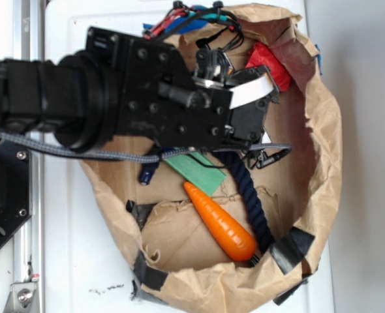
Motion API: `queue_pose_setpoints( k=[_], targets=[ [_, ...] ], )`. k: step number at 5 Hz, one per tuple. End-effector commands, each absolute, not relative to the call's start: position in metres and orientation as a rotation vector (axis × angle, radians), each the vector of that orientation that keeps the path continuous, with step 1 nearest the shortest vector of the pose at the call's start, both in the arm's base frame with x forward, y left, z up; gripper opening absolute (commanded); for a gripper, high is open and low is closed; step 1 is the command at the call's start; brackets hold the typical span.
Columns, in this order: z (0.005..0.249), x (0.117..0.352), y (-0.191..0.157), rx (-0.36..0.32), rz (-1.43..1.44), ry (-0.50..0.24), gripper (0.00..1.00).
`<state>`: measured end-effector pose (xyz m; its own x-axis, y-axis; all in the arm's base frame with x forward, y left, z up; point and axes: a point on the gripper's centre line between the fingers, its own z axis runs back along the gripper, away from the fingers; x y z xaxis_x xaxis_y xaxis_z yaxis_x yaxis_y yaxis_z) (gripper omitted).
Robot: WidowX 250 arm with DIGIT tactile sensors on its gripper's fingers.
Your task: Grab the red paper.
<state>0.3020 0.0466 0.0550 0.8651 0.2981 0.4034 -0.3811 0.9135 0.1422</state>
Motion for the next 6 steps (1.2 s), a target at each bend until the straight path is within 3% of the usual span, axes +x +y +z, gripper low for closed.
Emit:
queue_pose_setpoints(
  k=[1, 2, 4, 5, 6],
  targets=[
    [0.053, 0.304, 0.012, 0.223, 0.324, -0.420, 1.00],
    [0.051, 0.299, 0.007, 0.231, 0.330, -0.422, 1.00],
    [0.071, 0.263, -0.001, 0.167, 0.342, -0.429, 1.00],
    [0.084, 0.244, 0.014, 0.131, 0.351, -0.468, 1.00],
    [0.084, 0.249, 0.035, 0.120, 0.372, -0.462, 1.00]
  ],
)
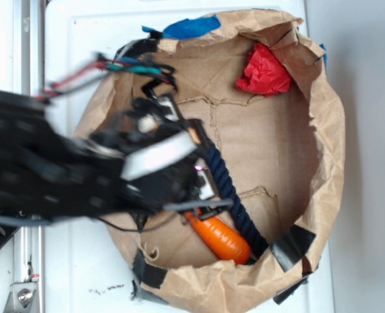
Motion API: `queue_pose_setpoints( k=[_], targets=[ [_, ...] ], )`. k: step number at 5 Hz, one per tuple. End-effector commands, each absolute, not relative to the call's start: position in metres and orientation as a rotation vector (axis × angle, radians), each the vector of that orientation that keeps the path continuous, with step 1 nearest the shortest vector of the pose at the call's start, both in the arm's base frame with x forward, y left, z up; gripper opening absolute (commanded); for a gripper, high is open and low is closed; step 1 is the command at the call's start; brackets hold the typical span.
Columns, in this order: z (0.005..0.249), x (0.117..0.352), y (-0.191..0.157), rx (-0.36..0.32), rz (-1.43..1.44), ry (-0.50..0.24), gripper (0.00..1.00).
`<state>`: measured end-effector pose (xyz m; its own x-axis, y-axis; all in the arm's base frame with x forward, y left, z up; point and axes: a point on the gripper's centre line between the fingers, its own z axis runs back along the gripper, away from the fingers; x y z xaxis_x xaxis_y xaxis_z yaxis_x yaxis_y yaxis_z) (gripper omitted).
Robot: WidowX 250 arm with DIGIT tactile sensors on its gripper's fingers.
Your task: Grab the red paper.
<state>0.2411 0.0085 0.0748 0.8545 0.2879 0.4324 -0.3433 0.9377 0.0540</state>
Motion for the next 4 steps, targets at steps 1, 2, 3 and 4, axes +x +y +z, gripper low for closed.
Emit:
queue_pose_setpoints(
  k=[1, 2, 3, 4],
  targets=[
    [0.081, 0.270, 0.059, 0.119, 0.391, -0.445, 1.00],
    [0.081, 0.295, 0.079, 0.119, 0.404, -0.428, 1.00],
    [0.083, 0.314, 0.091, 0.121, 0.406, -0.424, 1.00],
    [0.084, 0.321, 0.076, 0.108, 0.393, -0.425, 1.00]
  ],
)
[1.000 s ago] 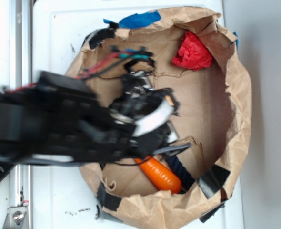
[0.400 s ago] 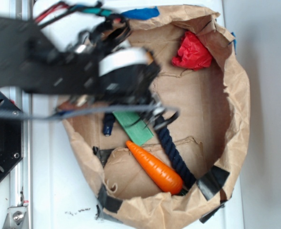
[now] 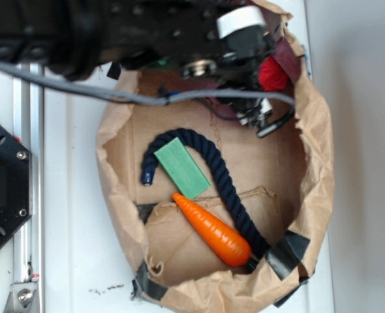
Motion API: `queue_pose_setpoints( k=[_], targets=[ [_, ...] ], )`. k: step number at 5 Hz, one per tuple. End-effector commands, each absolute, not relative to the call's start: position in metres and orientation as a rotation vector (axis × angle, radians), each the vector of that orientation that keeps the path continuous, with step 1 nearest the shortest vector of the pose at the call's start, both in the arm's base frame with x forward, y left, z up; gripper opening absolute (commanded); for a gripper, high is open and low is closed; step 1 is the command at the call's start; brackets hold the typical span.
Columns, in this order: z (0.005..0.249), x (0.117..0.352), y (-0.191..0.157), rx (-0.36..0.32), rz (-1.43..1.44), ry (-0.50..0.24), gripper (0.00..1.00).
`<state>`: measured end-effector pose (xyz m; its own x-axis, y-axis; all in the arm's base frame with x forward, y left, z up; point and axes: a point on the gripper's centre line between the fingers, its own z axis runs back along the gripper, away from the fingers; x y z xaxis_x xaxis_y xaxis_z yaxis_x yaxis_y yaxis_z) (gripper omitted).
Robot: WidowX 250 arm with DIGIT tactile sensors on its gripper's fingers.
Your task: Grab the red paper.
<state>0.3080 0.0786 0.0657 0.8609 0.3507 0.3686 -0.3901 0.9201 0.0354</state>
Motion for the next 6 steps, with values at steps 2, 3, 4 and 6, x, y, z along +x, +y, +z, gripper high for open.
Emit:
queue_pose_setpoints(
  k=[2, 3, 4, 6],
  targets=[
    [0.075, 0.329, 0.064, 0.119, 0.374, -0.414, 1.00],
    [0.067, 0.331, 0.060, 0.119, 0.367, -0.409, 0.00],
    [0.065, 0.329, 0.056, 0.123, 0.362, -0.405, 0.00],
    [0.060, 0.323, 0.052, 0.126, 0.361, -0.397, 0.00]
  ],
)
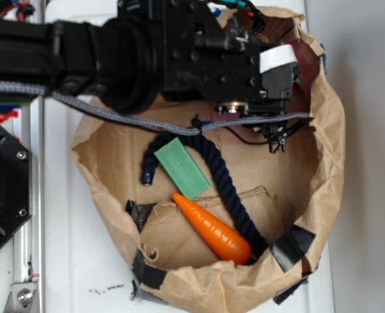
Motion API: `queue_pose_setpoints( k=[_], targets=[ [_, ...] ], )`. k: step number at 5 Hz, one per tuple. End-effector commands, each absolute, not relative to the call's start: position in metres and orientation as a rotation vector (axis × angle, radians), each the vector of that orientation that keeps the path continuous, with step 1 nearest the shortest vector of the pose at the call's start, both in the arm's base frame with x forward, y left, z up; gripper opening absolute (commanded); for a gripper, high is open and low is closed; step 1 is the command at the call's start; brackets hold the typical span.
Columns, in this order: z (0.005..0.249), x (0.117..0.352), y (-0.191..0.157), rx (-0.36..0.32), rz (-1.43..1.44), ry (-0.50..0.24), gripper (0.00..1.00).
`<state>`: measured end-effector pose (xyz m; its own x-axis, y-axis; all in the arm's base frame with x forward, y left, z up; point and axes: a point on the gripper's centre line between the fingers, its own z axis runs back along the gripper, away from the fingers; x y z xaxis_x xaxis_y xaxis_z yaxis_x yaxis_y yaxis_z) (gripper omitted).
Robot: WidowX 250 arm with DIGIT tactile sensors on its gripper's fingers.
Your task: Grab the red paper.
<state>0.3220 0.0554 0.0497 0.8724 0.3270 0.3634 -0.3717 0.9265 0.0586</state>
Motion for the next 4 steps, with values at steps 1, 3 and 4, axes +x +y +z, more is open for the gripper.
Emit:
queue_pose_setpoints(
  k=[1, 3, 4],
  targets=[
    [0.060, 0.322, 0.053, 0.120, 0.364, -0.395, 0.00],
    [0.083, 0.315, 0.055, 0.074, 0.367, -0.402, 0.00],
    [0.104, 0.293, 0.034, -0.009, 0.335, -0.366, 0.00]
  ],
)
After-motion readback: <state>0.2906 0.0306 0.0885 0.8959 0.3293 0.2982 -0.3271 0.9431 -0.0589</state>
